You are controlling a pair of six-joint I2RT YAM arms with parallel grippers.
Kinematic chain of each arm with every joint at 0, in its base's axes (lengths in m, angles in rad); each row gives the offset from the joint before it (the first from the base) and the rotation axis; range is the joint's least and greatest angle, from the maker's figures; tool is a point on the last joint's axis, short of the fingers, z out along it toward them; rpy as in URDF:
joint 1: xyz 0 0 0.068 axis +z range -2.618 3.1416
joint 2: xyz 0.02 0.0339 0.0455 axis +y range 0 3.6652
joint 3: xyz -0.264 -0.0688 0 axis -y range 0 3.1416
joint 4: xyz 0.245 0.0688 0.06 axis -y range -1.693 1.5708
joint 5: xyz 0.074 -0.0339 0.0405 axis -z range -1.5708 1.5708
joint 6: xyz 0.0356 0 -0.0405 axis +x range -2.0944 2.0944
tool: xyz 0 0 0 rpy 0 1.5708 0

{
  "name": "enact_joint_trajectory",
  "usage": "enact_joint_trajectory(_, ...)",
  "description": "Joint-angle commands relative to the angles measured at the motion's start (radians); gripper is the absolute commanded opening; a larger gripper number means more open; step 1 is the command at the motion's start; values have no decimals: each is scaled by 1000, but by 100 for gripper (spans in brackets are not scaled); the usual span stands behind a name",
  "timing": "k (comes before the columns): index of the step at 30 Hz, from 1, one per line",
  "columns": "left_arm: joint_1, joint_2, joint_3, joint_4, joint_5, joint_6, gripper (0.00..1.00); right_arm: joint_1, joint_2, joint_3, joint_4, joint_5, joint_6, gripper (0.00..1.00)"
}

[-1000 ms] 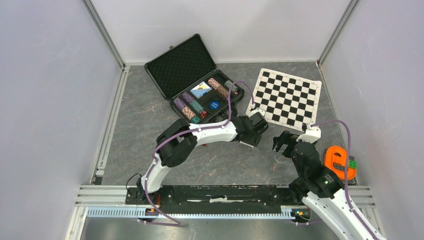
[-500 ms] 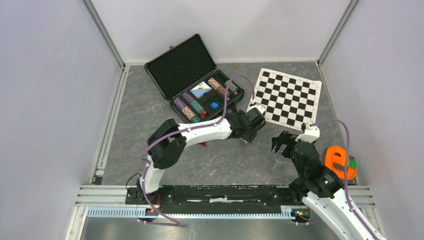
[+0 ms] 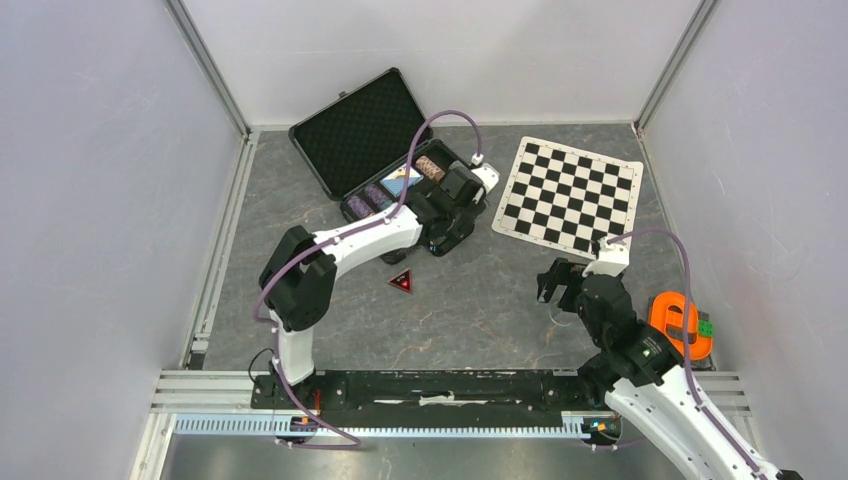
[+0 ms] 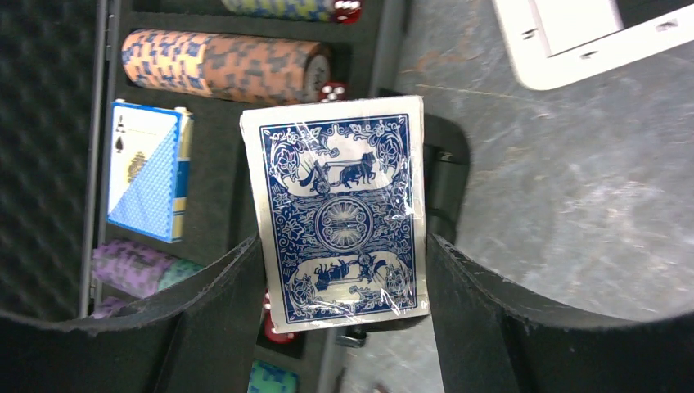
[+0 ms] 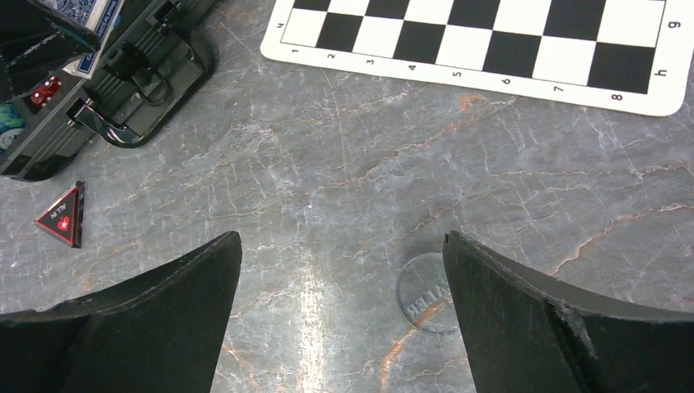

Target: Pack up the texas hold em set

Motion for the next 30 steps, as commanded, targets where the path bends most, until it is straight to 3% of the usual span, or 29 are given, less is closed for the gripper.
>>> enact_joint_trajectory(1, 65, -25, -15, 147, 51, 173, 56, -1, 28, 56, 41, -14, -24, 99)
enact_joint_trajectory(9, 193, 58, 33, 147, 189, 200, 57, -1, 101, 57, 85, -48, -31, 99)
enact_joint_trajectory(22, 221, 159, 119, -59, 337, 297, 59, -1, 194, 115, 115, -96, -13, 99)
enact_joint_trajectory(30, 252, 143, 131, -167, 331, 300, 58, -1, 228, 127, 124, -129, 5, 99)
